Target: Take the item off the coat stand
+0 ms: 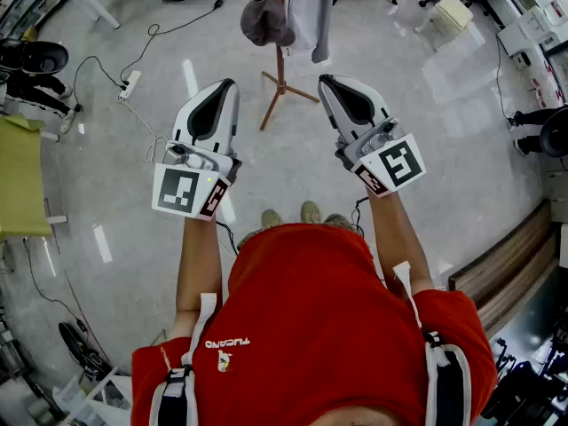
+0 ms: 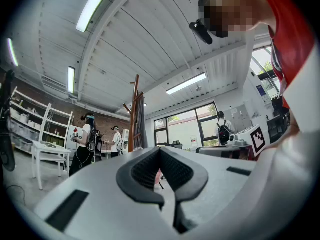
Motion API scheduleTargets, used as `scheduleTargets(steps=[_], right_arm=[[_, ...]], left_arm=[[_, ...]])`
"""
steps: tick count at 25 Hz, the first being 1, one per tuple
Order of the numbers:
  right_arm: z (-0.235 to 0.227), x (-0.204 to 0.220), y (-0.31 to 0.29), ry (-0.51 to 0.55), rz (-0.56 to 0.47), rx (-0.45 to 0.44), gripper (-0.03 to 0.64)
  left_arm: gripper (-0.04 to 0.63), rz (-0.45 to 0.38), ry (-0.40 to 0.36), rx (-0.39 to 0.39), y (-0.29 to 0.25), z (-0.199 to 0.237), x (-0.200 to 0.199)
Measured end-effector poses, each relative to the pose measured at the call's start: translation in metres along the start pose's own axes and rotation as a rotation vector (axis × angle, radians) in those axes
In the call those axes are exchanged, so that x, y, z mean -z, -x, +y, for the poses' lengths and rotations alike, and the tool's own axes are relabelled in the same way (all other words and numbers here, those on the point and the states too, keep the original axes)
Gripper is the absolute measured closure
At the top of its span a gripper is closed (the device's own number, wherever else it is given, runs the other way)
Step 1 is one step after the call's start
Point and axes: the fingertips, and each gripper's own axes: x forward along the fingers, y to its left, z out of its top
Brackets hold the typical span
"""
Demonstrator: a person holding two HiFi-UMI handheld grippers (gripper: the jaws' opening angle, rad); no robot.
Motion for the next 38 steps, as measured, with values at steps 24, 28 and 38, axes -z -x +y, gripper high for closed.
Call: scheduleTargets(steps=[24,28,38], right_arm=[[-0.024,0.026,-0.038,-0.014,0.027,0.071,0.594],[-0.064,0.037,-0.056,-0.026,0.021,0.051,0.594],[-0.144,0.075,-0.106,-0.04,0.033,-0.051,0.594]], left_arm=[[0.584,0.048,0.008,0.014,-0.041,0.076,0.056],[0.584,0.085,0.002,-0.017,-0.074,0.091,0.076],[0.501,0.156,-0.004,-0.089,-0.149,0.134,0.142]])
